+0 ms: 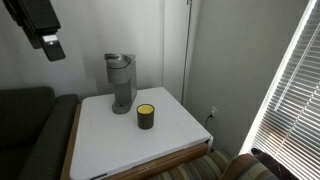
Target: Close the coffeemaker
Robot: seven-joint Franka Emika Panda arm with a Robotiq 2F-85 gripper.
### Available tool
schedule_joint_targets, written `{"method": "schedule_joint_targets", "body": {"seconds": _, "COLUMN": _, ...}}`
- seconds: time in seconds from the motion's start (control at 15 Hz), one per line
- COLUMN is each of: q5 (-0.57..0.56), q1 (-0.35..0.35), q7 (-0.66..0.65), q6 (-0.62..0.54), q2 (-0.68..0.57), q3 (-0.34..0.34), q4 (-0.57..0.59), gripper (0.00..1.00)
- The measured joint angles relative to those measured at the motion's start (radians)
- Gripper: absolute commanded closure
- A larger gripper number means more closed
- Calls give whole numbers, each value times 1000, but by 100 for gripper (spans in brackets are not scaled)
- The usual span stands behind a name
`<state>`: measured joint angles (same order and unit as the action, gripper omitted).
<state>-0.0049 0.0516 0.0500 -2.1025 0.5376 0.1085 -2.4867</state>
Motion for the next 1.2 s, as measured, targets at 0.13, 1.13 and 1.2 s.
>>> {"method": "schedule_joint_targets", "body": {"seconds": 0.13, "q5": 0, "q1": 0, "q7": 0, "q6": 0, "q2": 0, "q3": 0, "q4": 0, "gripper": 0}}
{"method": "schedule_joint_targets", "body": {"seconds": 1.13, "q5": -1, "q1": -31, "q7": 37, "q6": -14, "q2": -56, "q3": -39, "q4": 79, "gripper": 0}}
{"method": "schedule_joint_targets", "body": {"seconds": 1.2, "q5": -1, "q1": -42, "q7": 51, "q6": -16, "q2": -83, "q3": -44, "q4": 101, "gripper": 0}}
